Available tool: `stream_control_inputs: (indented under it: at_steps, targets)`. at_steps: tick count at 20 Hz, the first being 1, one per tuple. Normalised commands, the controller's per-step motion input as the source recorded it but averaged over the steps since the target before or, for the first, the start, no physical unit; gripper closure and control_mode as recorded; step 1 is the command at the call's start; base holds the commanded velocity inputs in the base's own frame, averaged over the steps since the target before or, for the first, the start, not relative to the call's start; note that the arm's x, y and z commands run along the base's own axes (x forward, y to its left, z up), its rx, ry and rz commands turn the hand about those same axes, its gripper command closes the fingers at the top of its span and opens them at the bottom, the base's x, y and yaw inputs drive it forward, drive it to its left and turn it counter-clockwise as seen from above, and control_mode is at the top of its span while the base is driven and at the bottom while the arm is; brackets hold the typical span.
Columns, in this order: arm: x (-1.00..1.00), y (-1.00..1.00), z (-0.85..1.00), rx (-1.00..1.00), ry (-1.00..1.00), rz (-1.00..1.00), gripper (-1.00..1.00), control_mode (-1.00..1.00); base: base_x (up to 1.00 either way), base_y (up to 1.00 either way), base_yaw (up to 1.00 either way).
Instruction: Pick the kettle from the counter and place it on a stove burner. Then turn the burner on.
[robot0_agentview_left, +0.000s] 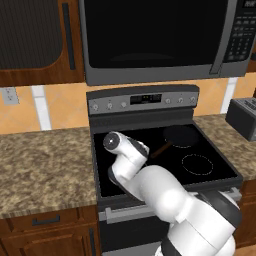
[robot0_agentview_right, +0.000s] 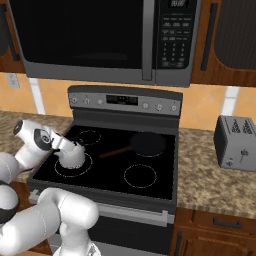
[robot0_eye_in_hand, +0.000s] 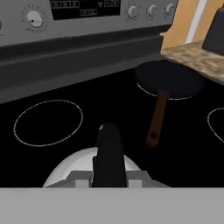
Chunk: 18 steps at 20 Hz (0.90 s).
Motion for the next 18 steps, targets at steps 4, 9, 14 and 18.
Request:
stream_control_inputs:
  at_steps: [4, 9, 14, 18]
  targets:
    - [0.02, 0.0, -0.1, -0.13, -0.02, 0.0, 1.0, -1.0, 0.0, 0.0, 0.0]
    - [0.01, 0.0, 0.0, -0.01, 0.01, 0.0, -1.0, -1.0, 0.0, 0.0, 0.0]
    - [0.0, 0.01, 0.24, 0.0, 0.0, 0.0, -1.0, -1.0, 0.0, 0.0, 0.0]
    - [0.01, 0.05, 0.61, 0.0, -0.01, 0.01, -1.0, -1.0, 0.0, 0.0, 0.0]
